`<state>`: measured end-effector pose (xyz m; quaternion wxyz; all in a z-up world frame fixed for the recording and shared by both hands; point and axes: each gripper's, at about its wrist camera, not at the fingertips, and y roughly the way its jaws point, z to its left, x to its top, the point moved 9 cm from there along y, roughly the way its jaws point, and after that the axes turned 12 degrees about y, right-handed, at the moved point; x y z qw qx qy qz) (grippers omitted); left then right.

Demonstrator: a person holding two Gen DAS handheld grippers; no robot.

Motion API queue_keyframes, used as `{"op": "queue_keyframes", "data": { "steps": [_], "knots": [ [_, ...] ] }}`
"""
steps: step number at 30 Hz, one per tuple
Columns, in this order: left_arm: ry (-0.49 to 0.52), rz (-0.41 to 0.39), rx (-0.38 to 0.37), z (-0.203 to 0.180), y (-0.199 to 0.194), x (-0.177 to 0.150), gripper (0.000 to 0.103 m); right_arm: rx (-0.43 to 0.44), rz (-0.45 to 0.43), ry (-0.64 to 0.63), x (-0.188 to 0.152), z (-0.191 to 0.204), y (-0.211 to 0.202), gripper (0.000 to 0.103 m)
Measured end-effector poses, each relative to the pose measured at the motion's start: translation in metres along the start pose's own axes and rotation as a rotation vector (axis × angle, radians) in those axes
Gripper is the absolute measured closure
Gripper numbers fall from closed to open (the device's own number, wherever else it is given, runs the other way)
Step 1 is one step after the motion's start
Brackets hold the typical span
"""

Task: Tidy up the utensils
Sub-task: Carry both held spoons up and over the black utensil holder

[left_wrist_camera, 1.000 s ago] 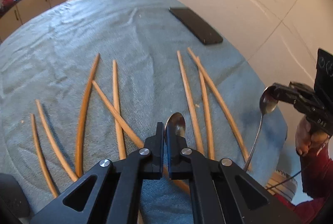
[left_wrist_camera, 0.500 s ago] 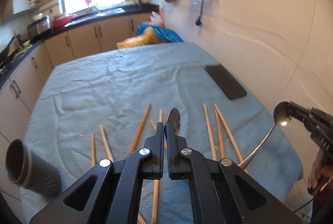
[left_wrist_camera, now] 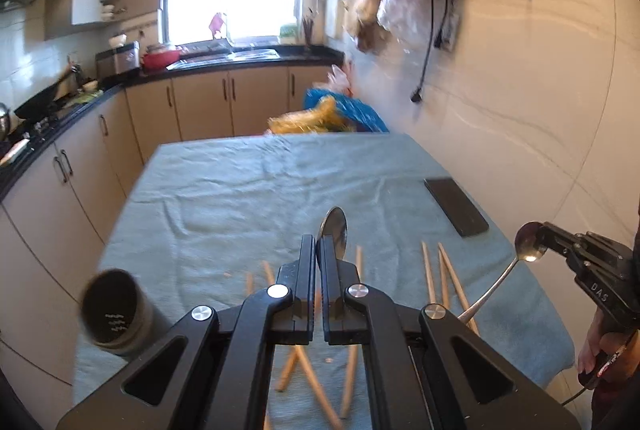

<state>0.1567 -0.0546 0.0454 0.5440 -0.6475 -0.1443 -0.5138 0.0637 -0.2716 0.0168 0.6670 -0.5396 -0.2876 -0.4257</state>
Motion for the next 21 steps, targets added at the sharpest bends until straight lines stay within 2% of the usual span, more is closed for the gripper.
{"op": "queue_keyframes", "data": {
  "steps": [4, 13, 21],
  "knots": [
    [-0.026, -0.047, 0.032, 0.032, -0.029, 0.010, 0.101, 0.047, -0.003, -0.042, 0.016, 0.033, 0.003, 0.100],
    [-0.081, -0.125, 0.178, 0.124, -0.090, 0.023, 0.101, 0.176, -0.012, -0.167, 0.058, 0.134, 0.019, 0.100],
    [-0.095, -0.129, 0.258, 0.180, -0.106, 0.015, 0.101, 0.260, -0.009, -0.296, 0.075, 0.232, 0.043, 0.100]
  ]
}}
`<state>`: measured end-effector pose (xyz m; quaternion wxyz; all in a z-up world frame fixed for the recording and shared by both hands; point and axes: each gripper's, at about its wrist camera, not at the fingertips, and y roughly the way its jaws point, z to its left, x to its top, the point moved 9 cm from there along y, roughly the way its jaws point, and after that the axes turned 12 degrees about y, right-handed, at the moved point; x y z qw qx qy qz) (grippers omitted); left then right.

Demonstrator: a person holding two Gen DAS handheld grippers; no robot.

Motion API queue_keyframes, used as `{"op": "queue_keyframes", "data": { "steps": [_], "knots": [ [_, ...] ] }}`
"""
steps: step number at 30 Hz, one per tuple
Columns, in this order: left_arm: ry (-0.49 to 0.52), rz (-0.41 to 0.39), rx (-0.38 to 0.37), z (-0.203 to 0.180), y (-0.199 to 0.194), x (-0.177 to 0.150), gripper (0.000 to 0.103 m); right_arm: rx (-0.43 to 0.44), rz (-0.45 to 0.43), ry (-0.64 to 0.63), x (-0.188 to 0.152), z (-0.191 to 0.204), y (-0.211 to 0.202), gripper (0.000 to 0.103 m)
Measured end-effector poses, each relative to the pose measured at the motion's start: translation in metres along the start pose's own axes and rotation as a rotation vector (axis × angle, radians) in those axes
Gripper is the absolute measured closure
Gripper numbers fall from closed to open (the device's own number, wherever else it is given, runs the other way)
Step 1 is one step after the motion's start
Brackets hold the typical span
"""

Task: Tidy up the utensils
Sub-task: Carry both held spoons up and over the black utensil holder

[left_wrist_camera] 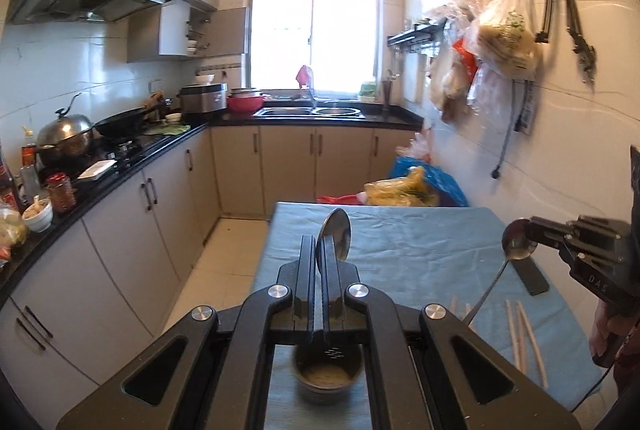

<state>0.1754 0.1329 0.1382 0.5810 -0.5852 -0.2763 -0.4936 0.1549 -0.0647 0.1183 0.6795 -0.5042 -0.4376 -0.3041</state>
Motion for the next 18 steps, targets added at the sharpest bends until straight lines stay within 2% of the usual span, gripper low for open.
{"op": "queue_keyframes", "data": {
  "steps": [4, 9, 12, 18],
  "knots": [
    [-0.006, 0.020, 0.042, 0.022, 0.013, -0.010, 0.101, 0.010, 0.007, -0.073, 0.010, 0.035, 0.026, 0.100],
    [-0.003, 0.043, 0.052, 0.034, 0.029, -0.023, 0.101, 0.006, 0.032, -0.152, 0.011, 0.068, 0.065, 0.100],
    [0.011, 0.066, 0.068, 0.034, 0.043, -0.034, 0.101, -0.010, 0.046, -0.195, 0.006, 0.076, 0.081, 0.100],
    [0.001, 0.119, 0.042, 0.033, 0.070, -0.057, 0.101, -0.025, 0.105, -0.289, -0.019, 0.090, 0.115, 0.100]
  ]
}}
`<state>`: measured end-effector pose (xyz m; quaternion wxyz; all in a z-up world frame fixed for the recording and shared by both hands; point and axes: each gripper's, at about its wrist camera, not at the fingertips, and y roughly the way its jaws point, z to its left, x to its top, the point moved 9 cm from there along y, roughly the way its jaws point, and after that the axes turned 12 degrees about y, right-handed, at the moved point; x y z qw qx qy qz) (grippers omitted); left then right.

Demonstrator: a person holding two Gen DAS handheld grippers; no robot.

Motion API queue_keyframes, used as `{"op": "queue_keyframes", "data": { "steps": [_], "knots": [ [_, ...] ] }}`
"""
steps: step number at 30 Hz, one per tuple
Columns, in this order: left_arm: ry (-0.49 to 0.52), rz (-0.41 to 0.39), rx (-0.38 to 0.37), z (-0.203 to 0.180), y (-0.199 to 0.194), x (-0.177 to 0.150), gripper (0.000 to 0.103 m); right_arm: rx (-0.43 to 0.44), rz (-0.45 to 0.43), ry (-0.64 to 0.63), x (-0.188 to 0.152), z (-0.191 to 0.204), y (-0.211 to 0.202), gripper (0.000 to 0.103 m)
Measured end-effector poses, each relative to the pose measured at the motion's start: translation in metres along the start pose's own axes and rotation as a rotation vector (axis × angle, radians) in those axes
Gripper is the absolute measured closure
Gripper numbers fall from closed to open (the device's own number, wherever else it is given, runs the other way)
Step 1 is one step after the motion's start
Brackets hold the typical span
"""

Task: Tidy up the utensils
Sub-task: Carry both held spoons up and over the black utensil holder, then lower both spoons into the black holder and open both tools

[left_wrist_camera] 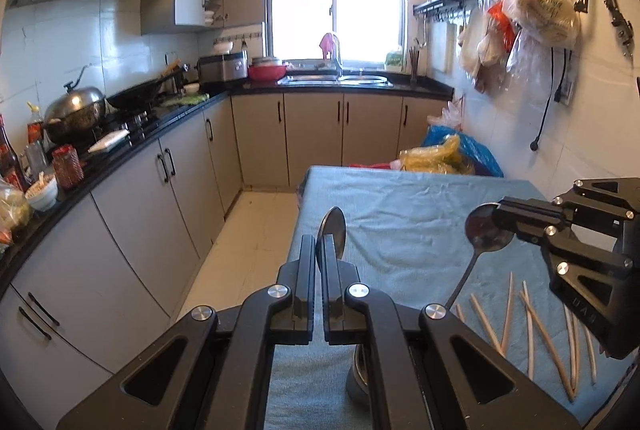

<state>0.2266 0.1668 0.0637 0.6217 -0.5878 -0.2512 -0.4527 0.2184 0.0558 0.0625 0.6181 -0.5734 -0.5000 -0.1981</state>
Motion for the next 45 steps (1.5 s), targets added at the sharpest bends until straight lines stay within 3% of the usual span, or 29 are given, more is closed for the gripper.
{"op": "queue_keyframes", "data": {
  "steps": [9, 22, 45],
  "knots": [
    [0.004, 0.035, -0.030, -0.002, 0.018, -0.021, 0.101, 0.062, 0.073, -0.062, -0.022, 0.023, 0.023, 0.100],
    [-0.011, 0.067, -0.071, -0.009, 0.028, -0.038, 0.100, 0.135, 0.149, -0.028, -0.040, 0.037, 0.037, 0.099],
    [-0.020, 0.061, -0.080, -0.016, 0.026, -0.043, 0.100, 0.162, 0.159, 0.021, -0.041, 0.037, 0.031, 0.097]
  ]
}}
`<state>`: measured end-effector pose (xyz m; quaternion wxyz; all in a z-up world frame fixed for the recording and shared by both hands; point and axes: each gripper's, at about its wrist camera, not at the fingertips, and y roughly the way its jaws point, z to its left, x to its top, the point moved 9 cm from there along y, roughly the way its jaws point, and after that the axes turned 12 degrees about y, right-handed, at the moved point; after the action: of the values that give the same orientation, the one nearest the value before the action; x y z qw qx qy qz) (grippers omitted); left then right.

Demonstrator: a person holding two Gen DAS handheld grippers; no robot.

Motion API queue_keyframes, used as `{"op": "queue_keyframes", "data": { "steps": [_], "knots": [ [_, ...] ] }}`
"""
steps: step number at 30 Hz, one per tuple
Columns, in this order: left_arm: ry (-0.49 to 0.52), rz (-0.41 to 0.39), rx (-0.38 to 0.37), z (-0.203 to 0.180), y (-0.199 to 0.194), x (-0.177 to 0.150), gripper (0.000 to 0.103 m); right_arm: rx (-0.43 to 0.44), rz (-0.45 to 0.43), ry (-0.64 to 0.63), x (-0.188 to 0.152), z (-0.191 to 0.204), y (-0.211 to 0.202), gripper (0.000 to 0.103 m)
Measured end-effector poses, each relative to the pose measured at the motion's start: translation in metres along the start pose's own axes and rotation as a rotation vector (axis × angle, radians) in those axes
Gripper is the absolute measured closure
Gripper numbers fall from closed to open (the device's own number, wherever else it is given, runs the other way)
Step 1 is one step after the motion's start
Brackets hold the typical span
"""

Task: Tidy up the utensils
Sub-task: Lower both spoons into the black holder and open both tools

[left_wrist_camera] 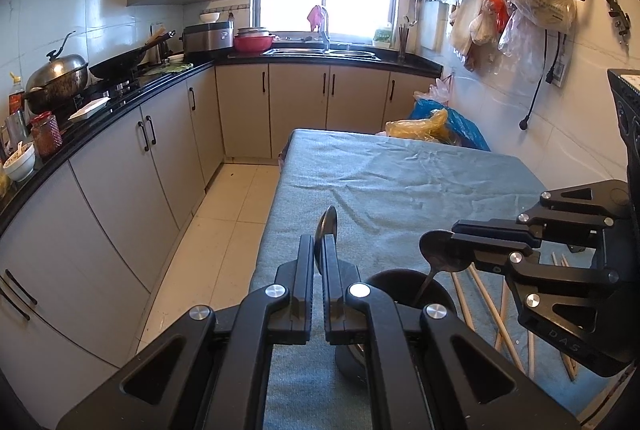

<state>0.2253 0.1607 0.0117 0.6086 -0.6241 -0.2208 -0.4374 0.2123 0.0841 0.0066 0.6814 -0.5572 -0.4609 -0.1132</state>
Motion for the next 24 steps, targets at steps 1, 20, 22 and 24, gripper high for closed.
{"op": "queue_keyframes", "data": {
  "steps": [1, 20, 22, 24],
  "knots": [
    [-0.002, -0.001, -0.002, -0.001, -0.001, 0.000, 0.100, -0.002, -0.002, 0.000, 0.000, 0.000, -0.001, 0.097],
    [-0.026, -0.027, -0.002, -0.004, -0.030, 0.002, 0.097, 0.021, -0.074, 0.076, 0.010, -0.010, -0.036, 0.095],
    [-0.030, -0.041, -0.007, -0.005, -0.039, 0.002, 0.095, 0.029, -0.096, 0.101, 0.009, -0.014, -0.049, 0.095],
    [-0.036, -0.053, -0.001, -0.008, -0.049, 0.000, 0.086, 0.036, -0.126, 0.136, 0.006, -0.019, -0.066, 0.095]
  ]
}}
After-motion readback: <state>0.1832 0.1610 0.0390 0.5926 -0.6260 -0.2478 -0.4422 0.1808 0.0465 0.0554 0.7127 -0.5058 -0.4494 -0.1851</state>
